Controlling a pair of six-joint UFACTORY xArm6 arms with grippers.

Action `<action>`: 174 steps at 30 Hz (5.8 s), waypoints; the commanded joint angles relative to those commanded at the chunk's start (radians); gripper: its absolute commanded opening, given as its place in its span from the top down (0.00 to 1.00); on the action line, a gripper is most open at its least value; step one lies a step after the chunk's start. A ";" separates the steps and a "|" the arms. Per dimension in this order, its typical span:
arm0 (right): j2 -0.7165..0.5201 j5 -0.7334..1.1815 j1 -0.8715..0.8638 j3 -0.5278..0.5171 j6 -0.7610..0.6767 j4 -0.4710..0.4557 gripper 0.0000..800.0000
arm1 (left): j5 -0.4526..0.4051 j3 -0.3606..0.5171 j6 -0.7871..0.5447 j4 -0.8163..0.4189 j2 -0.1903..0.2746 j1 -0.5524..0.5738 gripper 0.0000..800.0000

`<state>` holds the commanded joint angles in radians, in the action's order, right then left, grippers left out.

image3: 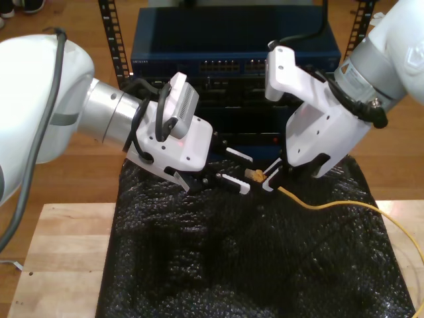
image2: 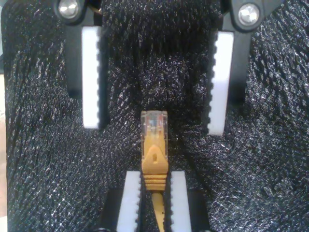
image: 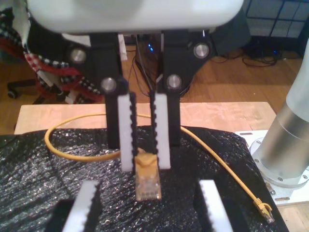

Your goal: Grab the cable and plug it in

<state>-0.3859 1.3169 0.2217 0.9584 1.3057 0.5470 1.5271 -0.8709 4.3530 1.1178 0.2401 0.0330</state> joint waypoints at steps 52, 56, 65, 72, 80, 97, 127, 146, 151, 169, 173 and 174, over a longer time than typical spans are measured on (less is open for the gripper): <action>0.020 -0.002 0.002 -0.002 0.000 0.031 0.98 | -0.003 0.018 -0.008 0.032 -0.003 -0.009 0.89; 0.020 -0.002 0.000 -0.002 0.000 0.031 0.98 | -0.005 0.018 -0.006 0.032 -0.003 -0.009 0.96; 0.018 0.000 0.002 -0.003 0.002 0.032 0.74 | 0.000 0.017 -0.005 0.032 -0.003 -0.009 1.00; 0.017 0.000 0.000 0.005 0.008 0.034 0.16 | 0.009 0.006 -0.005 0.031 -0.003 -0.014 0.99; 0.015 0.006 -0.015 0.026 0.011 0.034 0.01 | 0.063 -0.002 0.011 0.034 -0.025 -0.060 1.00; -0.101 0.006 -0.021 0.098 0.041 0.032 0.04 | 0.279 -0.011 0.112 0.094 -0.091 -0.259 1.00; -0.304 -0.155 0.110 -0.032 0.285 0.034 0.03 | 0.508 -0.046 0.301 0.219 -0.241 -0.328 1.00; -0.446 -0.456 0.262 -0.216 0.396 0.035 0.02 | 0.611 -0.048 0.310 0.226 -0.285 -0.330 1.00; -0.445 -0.552 0.342 -0.255 0.410 0.034 0.02 | 0.637 -0.048 0.310 0.229 -0.302 -0.328 0.99; -0.448 -0.700 0.416 -0.311 0.433 0.034 0.03 | 0.756 -0.051 0.310 0.292 -0.345 -0.328 0.98; -0.448 -0.717 0.423 -0.311 0.434 0.034 0.04 | 0.766 -0.049 0.310 0.292 -0.347 -0.328 0.98; -0.448 -0.720 0.423 -0.311 0.434 0.034 0.05 | 0.770 -0.049 0.310 0.292 -0.347 -0.328 0.98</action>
<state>-0.8339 0.5972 0.6452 0.6469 1.7400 0.5808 2.2973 -0.9200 4.6629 1.4093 -0.1066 -0.2954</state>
